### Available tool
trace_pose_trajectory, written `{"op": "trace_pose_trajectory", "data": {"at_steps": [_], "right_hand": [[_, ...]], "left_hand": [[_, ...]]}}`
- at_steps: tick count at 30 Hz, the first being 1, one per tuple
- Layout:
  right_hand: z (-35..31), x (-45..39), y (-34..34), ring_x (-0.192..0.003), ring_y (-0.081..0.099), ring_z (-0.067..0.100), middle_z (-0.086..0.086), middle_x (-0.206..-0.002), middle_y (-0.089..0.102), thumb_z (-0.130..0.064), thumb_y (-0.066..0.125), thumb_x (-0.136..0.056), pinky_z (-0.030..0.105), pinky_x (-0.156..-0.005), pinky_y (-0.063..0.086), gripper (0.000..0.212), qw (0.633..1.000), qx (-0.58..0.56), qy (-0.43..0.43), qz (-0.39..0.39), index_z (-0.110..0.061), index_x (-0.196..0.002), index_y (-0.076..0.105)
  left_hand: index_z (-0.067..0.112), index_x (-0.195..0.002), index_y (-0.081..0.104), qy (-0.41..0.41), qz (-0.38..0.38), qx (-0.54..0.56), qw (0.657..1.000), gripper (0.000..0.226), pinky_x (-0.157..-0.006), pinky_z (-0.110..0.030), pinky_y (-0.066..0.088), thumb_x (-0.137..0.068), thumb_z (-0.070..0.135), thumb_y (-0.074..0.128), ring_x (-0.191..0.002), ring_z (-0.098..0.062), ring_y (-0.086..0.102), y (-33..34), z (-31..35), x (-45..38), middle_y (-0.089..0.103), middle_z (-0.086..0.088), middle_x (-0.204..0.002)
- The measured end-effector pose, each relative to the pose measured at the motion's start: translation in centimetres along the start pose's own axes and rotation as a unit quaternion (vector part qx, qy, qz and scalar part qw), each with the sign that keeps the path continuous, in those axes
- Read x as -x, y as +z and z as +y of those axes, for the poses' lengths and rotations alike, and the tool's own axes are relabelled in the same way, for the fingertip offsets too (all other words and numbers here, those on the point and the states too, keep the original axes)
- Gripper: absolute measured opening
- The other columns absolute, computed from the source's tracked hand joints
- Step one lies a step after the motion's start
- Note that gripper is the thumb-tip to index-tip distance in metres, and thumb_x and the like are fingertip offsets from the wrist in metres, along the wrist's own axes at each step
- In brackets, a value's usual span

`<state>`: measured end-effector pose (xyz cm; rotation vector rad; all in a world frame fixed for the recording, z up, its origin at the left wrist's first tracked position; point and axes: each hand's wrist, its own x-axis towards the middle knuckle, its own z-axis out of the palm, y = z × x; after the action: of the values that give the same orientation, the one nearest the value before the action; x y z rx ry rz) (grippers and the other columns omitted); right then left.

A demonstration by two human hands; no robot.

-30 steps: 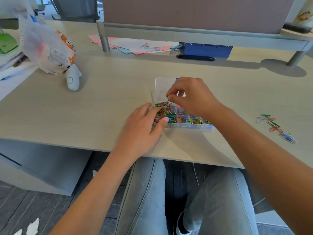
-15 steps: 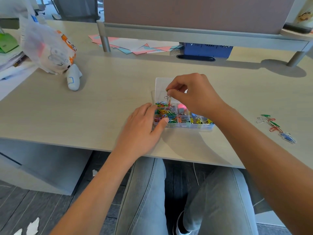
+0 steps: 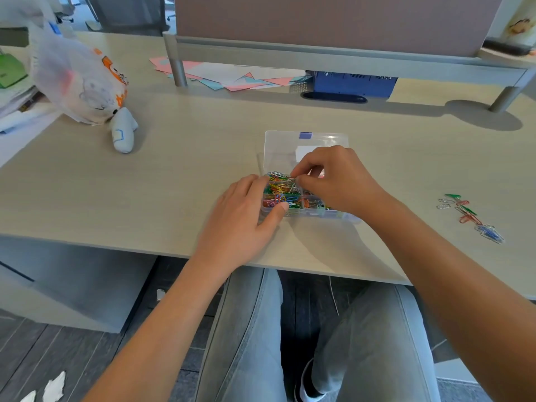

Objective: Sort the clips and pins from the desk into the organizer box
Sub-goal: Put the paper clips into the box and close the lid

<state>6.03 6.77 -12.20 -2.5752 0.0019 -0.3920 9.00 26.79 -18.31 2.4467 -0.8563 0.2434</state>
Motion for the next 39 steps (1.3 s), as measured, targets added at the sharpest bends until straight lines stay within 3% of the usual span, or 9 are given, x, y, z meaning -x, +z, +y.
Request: {"op": "trace_pose_trajectory", "data": {"at_steps": [11, 20, 28, 34, 39], "right_hand": [[0.0, 1.2, -0.3, -0.080, 0.058, 0.010, -0.009, -0.091, 0.066, -0.012, 0.060, -0.090, 0.036, -0.079, 0.054, 0.026, 0.998, 0.060, -0.012, 0.008, -0.027, -0.100, 0.079], [0.1, 3.8, 0.2, -0.079, 0.059, 0.016, -0.010, -0.086, 0.065, -0.027, 0.065, -0.090, 0.032, -0.068, 0.049, 0.013, 0.995, 0.083, 0.038, 0.034, -0.026, -0.092, 0.077], [-0.6, 4.2, 0.9, -0.080, 0.058, 0.018, -0.005, -0.090, 0.066, -0.026, 0.066, -0.088, 0.032, -0.067, 0.048, 0.011, 0.994, 0.099, 0.028, 0.048, -0.026, -0.090, 0.076], [-0.7, 4.6, 1.1, -0.079, 0.060, 0.020, -0.005, -0.087, 0.066, -0.026, 0.065, -0.089, 0.033, -0.067, 0.050, 0.011, 0.992, 0.109, 0.020, 0.056, -0.025, -0.089, 0.075], [-0.9, 5.0, 1.2, -0.082, 0.059, 0.022, -0.002, -0.090, 0.065, -0.021, 0.060, -0.089, 0.038, -0.069, 0.052, 0.017, 0.992, 0.107, -0.002, 0.063, -0.025, -0.091, 0.076]], "left_hand": [[0.030, -0.149, 0.041, 0.021, -0.017, -0.046, 0.999, 0.062, -0.116, -0.044, 0.030, -0.096, 0.061, 0.030, -0.142, -0.023, 0.031, 0.0, 0.3, 0.3, 0.035, -0.004, -0.156], [0.013, -0.136, 0.057, 0.060, 0.053, -0.004, 0.997, 0.052, -0.103, -0.043, 0.045, -0.097, 0.044, 0.046, -0.131, -0.019, 0.043, -0.7, 1.0, 2.1, 0.047, 0.000, -0.143], [0.007, -0.139, 0.054, 0.077, 0.046, -0.047, 0.995, 0.057, -0.104, -0.047, 0.043, -0.097, 0.044, 0.043, -0.134, -0.024, 0.041, -0.7, 1.0, 2.8, 0.045, -0.006, -0.147], [0.007, -0.133, 0.059, 0.071, 0.094, -0.039, 0.992, 0.047, -0.099, -0.046, 0.046, -0.098, 0.037, 0.050, -0.130, -0.024, 0.046, -0.4, 1.1, 3.7, 0.050, -0.006, -0.141], [0.011, -0.134, 0.059, 0.077, 0.060, -0.072, 0.993, 0.048, -0.099, -0.048, 0.044, -0.098, 0.041, 0.047, -0.132, -0.026, 0.043, -0.3, 1.0, 3.5, 0.048, -0.006, -0.143]]}}
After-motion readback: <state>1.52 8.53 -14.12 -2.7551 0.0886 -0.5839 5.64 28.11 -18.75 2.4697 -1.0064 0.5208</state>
